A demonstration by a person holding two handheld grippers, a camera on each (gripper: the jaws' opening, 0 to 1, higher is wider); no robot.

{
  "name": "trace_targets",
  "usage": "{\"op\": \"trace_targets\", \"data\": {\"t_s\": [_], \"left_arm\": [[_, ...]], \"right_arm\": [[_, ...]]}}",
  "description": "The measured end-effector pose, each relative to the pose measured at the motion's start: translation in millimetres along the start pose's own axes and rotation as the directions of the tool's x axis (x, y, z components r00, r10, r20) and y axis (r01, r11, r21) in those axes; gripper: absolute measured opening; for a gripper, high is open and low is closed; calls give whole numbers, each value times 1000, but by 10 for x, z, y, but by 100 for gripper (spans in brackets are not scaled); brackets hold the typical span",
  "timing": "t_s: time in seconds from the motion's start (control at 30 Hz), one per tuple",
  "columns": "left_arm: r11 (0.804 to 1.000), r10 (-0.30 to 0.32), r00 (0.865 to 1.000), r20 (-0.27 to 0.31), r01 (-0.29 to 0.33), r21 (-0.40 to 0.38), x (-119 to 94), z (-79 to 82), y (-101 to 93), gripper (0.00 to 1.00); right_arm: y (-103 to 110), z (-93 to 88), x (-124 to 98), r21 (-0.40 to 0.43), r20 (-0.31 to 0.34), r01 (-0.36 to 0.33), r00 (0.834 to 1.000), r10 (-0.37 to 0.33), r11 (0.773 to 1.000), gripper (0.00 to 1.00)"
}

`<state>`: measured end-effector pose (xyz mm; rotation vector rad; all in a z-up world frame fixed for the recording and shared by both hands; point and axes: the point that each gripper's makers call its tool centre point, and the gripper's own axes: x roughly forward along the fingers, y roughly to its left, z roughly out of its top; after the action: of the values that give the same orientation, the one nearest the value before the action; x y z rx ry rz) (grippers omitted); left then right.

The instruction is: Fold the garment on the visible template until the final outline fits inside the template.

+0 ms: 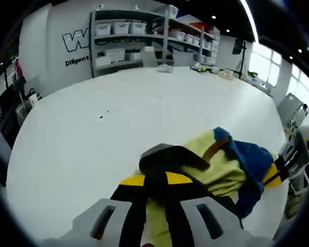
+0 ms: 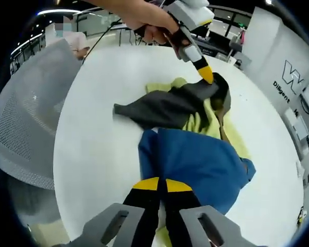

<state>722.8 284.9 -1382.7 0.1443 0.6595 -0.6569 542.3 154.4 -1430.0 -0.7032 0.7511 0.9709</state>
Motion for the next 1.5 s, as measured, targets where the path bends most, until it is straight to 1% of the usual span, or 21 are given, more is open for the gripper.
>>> {"op": "trace_targets", "data": {"t_s": [0.03, 0.1, 0.2, 0.3, 0.37, 0.43, 0.6, 0.73, 0.83, 0.93, 1.0, 1.07, 1.17, 1.27, 1.37, 1.43, 1.47, 1.5], "left_arm": [[1000, -2, 1000, -5, 2, 3, -3, -9, 0, 1], [1000, 1, 1000, -5, -1, 2, -14, -10, 4, 0], [999, -13, 1000, -10, 13, -31, -53, -26, -37, 0], [1000, -18, 1000, -14, 18, -18, -120, -50, -72, 0], [1000, -20, 1000, -17, 20, 8, -179, -67, -72, 0], [999, -17, 1000, -23, 18, 35, -246, -97, -48, 0], [999, -15, 999, -31, 16, 38, -402, -157, 48, 0], [999, -4, 999, -38, 5, 42, -530, -198, 115, 0], [999, 7, 999, -42, -5, 47, -618, -239, 142, 0], [999, 27, 999, -33, -26, 29, -699, -292, 192, 0], [999, 40, 998, -41, -39, 18, -737, -362, 234, 0], [999, 52, 998, -38, -52, 13, -761, -410, 291, 0], [997, 69, 997, -34, -70, -18, -856, -459, 353, 0], [997, 77, 997, -33, -77, -19, -956, -516, 351, 0], [997, 78, 996, -34, -79, -24, -984, -556, 358, 0], [997, 82, 996, -27, -82, -5, -977, -567, 356, 1], [996, 84, 996, -31, -84, 8, -971, -576, 357, 2], [996, 87, 996, -29, -86, 17, -963, -568, 359, 6]], "right_arm": [[2, 0, -5, 1, -1, -1, 1000, 1, 1000, 0], [-6, -11, -11, -1, -3, -1, 1000, 1, 1000, 0], [-21, -41, -16, 3, -8, -2, 1000, 2, 1000, 0], [-28, -72, -14, 0, -16, -3, 1000, 3, 1000, 0], [-31, -92, -14, -2, -22, -4, 1000, 4, 1000, 0], [-35, -131, -12, -1, -32, -5, 999, 4, 1000, 0], [-73, -252, -34, 41, -46, 5, 999, -3, 999, 0], [-108, -324, -57, 51, -65, 14, 998, -11, 999, 0], [-136, -328, -71, 87, -62, 21, 998, -16, 996, 0], [-136, -307, -62, 103, -58, 24, 998, -18, 994, 0], [-104, -271, -52, 109, -55, 19, 998, -13, 994, 0], [-55, -227, -30, 99, -53, 13, 999, -8, 995, 0], [22, -131, -3, 105, -40, -4, 999, 8, 994, 0], [81, -67, 4, 85, -29, -17, 999, 19, 996, 0], [56, -46, 3, 73, -18, -18, 1000, 19, 997, 0], [8, 2, -19, 87, 5, -16, 1000, 16, 996, 0], [-33, 42, -41, 93, 21, -9, 1000, 7, 996, 0], [-66, 75, -65, 98, 33, -2, 999, -1, 995, 0]]}}
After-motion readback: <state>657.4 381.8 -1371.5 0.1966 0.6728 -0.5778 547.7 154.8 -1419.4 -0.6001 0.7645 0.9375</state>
